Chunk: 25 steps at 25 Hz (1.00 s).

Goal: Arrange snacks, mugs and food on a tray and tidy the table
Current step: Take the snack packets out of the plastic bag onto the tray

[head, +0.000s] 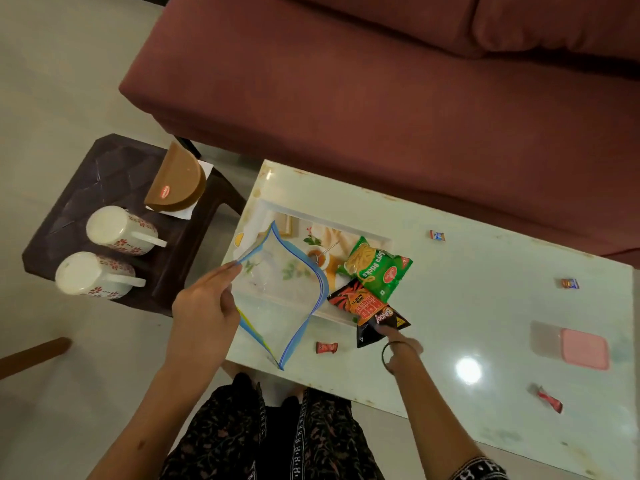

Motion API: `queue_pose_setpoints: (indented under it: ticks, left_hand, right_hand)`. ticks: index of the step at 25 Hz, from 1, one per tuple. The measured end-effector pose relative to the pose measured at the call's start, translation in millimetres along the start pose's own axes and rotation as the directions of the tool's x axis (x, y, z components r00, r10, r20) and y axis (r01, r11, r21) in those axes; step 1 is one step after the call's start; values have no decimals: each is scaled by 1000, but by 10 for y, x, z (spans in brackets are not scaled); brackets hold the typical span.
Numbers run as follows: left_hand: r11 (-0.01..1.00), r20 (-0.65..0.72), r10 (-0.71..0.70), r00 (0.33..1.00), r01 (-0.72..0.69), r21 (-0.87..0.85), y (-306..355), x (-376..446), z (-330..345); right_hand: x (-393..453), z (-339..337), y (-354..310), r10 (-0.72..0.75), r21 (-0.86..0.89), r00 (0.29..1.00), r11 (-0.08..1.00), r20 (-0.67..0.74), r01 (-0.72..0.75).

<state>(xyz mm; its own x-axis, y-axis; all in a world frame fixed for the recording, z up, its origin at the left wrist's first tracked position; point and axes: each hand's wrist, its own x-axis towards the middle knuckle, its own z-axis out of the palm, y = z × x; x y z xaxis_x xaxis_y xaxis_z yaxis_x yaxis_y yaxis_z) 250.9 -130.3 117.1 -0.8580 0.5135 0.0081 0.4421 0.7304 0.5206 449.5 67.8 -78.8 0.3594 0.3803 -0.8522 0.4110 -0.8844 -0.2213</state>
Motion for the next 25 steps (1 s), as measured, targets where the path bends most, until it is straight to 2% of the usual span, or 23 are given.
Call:
queue_pose_setpoints:
  ticks: [2, 3, 4, 5, 7, 8, 12, 13, 16, 19, 22, 25]
  left_hand:
    - [1000, 8, 4, 1000, -4, -3, -19, -14, -2]
    - [1000, 8, 4, 1000, -4, 1, -28, -20, -4]
    - [1000, 5, 3, 1000, -3, 5, -36, -21, -7]
    - [1000, 3, 1, 1000, -1, 9, -44, -27, -13]
    - [1000, 0, -5, 1000, 5, 4, -51, -43, -23]
    - [1000, 1, -7, 1000, 7, -5, -56, -52, -28]
    - [999, 16, -15, 1000, 16, -44, -84, -92, -20]
    - [999, 24, -17, 1000, 18, -48, -89, -105, -16]
    - [999, 45, -21, 999, 23, -39, -104, -141, -7]
    - [999, 57, -22, 998, 24, -31, -116, -164, -13]
    - [999, 70, -32, 997, 35, -31, -117, -177, -24]
    - [999, 73, -36, 997, 38, -32, -99, -160, -17]
  right_hand:
    - [20, 44, 217, 86, 137, 972, 984, 219, -118]
    - [27, 52, 268, 55, 143, 968, 985, 246, -92]
    - [32, 54, 254, -5, 90, 975, 996, 223, -15]
    - [46, 47, 222, -86, -34, 983, 995, 163, 93]
    - [67, -14, 83, -227, -310, 973, 923, 38, 227]
    - [76, -52, 4, -260, -378, 965, 891, 35, 253]
    - [219, -190, -289, -247, -408, 935, 849, 254, 335]
    - [227, -199, -338, -261, -454, 929, 816, 262, 358]
    - [207, -132, -457, -457, -649, 870, 607, 187, 458]
    - [196, -62, -462, -495, -707, 847, 528, 192, 469]
    - [201, -35, -420, -515, -698, 842, 542, 164, 467]
    - [200, -78, -353, -509, -637, 853, 620, 119, 459]
